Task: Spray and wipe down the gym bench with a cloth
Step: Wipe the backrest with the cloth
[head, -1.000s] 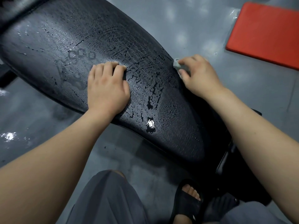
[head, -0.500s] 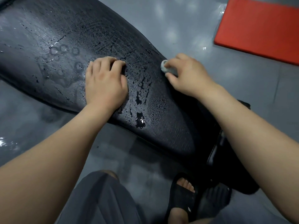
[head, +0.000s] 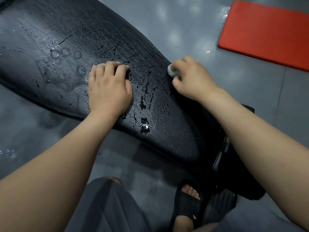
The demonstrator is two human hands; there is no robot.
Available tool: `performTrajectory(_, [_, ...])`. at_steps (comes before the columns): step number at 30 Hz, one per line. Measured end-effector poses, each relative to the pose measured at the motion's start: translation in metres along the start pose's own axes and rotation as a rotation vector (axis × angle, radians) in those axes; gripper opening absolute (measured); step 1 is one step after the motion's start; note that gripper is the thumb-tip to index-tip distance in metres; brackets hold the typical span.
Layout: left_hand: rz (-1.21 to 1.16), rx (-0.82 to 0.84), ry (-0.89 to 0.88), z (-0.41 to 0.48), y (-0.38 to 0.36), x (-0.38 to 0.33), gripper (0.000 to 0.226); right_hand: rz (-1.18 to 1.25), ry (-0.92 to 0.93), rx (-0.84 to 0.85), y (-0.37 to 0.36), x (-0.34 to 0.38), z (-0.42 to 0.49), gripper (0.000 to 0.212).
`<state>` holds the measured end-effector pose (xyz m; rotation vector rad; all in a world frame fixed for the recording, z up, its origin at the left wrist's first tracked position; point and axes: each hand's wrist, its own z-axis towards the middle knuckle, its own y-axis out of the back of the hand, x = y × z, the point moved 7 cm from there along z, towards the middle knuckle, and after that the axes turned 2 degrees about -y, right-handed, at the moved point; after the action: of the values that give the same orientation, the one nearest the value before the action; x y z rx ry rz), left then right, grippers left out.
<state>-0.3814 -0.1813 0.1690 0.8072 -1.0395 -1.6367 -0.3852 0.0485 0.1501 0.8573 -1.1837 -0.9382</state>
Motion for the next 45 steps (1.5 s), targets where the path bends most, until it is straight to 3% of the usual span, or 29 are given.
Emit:
performTrajectory(5, [0.008, 0.005, 0.002, 0.0, 0.0, 0.001, 0.045, 0.089, 0.299, 0.044, -0.01, 0.044, -0.01, 0.023])
performTrajectory(9, [0.006, -0.014, -0.004, -0.001, 0.001, 0.0, 0.044, 0.081, 0.092, -0.004, 0.001, 0.003, -0.001, 0.032])
performTrajectory(14, [0.003, -0.019, -0.005, 0.0, 0.001, 0.0, 0.043, 0.033, -0.137, 0.288, 0.012, -0.043, -0.009, 0.012])
performTrajectory(16, [0.008, -0.022, -0.005, 0.0, 0.001, 0.0, 0.043, -0.01, -0.136, 0.331, 0.011, -0.045, -0.012, 0.012])
performTrajectory(20, [0.014, -0.022, -0.004, 0.0, 0.001, 0.0, 0.043, 0.09, 0.013, 0.169, 0.008, -0.023, -0.008, 0.023])
performTrajectory(24, [0.008, -0.02, -0.002, -0.001, 0.002, -0.001, 0.042, 0.06, -0.025, 0.068, 0.015, -0.042, -0.011, 0.019])
performTrajectory(30, [0.002, -0.018, 0.003, -0.001, 0.002, -0.002, 0.042, 0.12, -0.096, 0.381, 0.019, -0.05, -0.03, 0.048])
performTrajectory(36, [0.01, -0.009, 0.006, -0.001, 0.001, -0.003, 0.041, 0.146, -0.027, 0.181, 0.009, -0.046, -0.026, 0.06])
performTrajectory(42, [0.011, 0.009, 0.007, -0.001, -0.001, -0.005, 0.043, 0.147, 0.198, 0.047, 0.007, -0.025, -0.038, 0.045])
performTrajectory(45, [0.008, 0.003, 0.004, -0.001, 0.0, -0.003, 0.042, 0.124, 0.407, 0.013, -0.003, 0.007, -0.052, 0.038])
